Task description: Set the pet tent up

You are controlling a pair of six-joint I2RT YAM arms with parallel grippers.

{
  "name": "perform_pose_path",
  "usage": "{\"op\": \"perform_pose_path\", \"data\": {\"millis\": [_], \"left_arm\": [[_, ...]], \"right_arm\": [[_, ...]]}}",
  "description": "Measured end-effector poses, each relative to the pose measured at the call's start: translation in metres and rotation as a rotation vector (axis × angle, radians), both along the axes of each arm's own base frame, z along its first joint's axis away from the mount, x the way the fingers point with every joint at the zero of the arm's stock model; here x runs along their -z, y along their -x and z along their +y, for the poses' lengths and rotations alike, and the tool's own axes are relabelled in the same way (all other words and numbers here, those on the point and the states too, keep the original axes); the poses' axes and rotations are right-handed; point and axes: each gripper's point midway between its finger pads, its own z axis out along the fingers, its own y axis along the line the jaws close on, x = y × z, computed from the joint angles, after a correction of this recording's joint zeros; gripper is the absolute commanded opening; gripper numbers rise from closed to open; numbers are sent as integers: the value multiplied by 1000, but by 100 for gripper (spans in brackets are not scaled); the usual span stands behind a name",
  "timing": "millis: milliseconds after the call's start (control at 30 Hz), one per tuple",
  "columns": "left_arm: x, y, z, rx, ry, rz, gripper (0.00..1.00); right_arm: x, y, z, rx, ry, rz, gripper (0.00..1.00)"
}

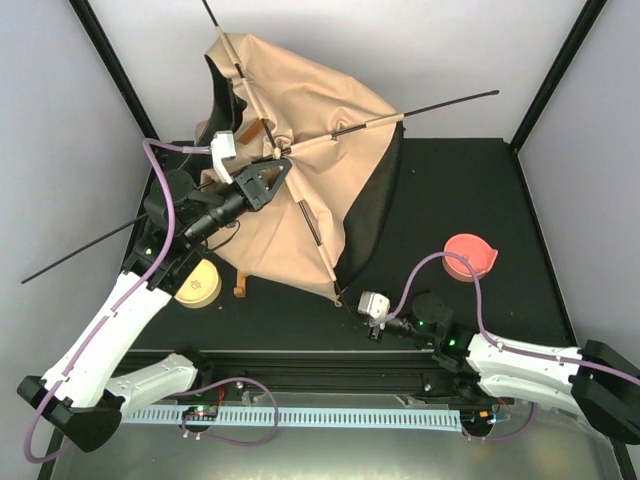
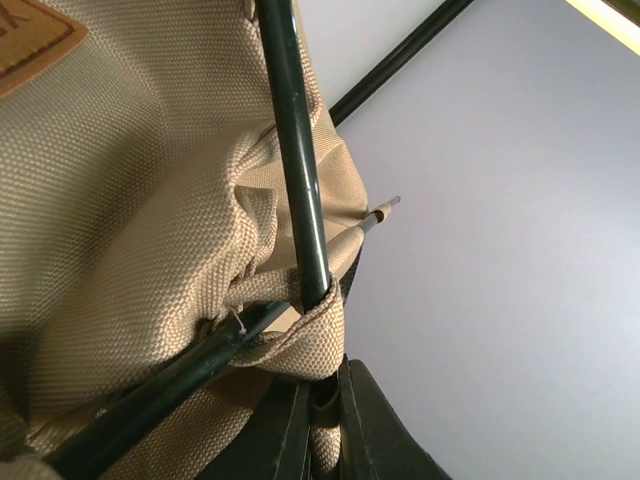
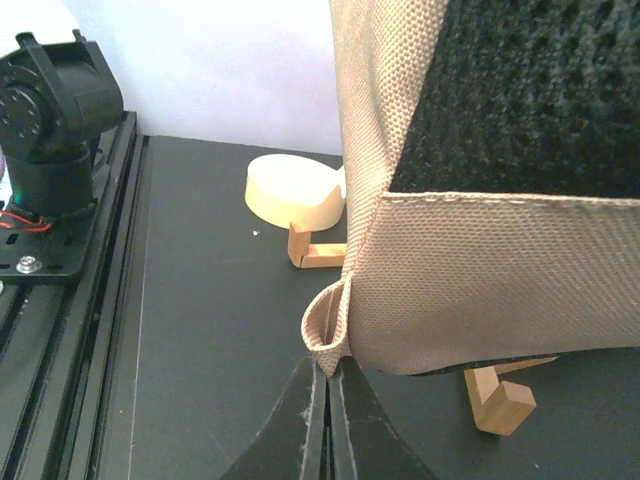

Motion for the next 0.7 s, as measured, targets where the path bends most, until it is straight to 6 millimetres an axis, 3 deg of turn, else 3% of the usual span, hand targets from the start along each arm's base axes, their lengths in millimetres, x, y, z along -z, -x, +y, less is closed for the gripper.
{"op": "perform_pose_path", "data": {"millis": [300, 500, 700], "left_arm": [[-1, -7, -2, -17, -85, -95, 1], [4, -12, -7, -13, -126, -125, 1], [1, -12, -7, -19, -164, -192, 2]], "right_arm": [[-17, 13, -9, -36, -41, 10, 1], [-7, 19, -9, -62, -2, 61, 1], [-10, 21, -7, -79, 10, 81, 1]]}}
